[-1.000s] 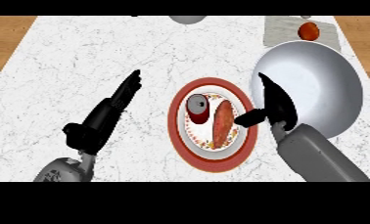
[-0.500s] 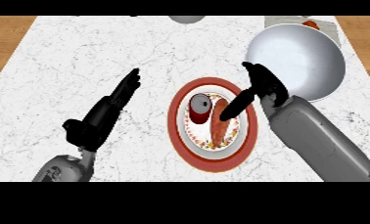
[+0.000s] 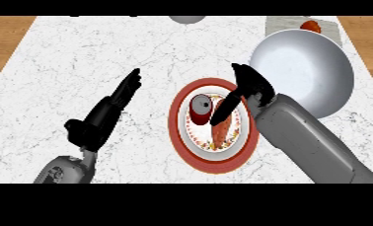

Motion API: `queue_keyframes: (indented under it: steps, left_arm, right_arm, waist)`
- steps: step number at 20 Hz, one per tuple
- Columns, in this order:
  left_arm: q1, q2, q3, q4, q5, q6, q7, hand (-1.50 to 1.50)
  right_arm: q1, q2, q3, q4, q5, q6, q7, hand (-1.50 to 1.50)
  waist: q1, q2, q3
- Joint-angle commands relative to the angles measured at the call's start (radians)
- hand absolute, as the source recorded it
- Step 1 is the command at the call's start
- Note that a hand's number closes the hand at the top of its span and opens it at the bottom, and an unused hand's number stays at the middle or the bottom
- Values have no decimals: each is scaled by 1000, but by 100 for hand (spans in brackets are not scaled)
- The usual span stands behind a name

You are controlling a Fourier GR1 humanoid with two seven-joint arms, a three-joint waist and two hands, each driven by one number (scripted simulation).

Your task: Pick the sweet potato from the plate and place it in the bowl

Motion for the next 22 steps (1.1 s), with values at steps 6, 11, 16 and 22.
queue_keyframes:
  steps: [6,11,16,22]
  left_arm:
    - [42,-2,13,-11,-5,-31,-28,0]
    - [31,-14,9,13,-29,-25,-25,0]
    - [-14,-7,51,16,2,-51,10,0]
    - [-7,-69,-4,-4,-69,8,25,0]
  right_arm:
    - [-2,34,47,-3,134,-18,225,-150]
    - [55,49,107,-2,255,-49,222,-150]
    - [58,69,59,54,295,-34,209,-150]
    - [116,97,21,78,325,-21,186,-150]
  waist:
    - [1,-1,0]
    - [-9,-3,0]
    - [-7,0,1]
    - [-9,0,1]
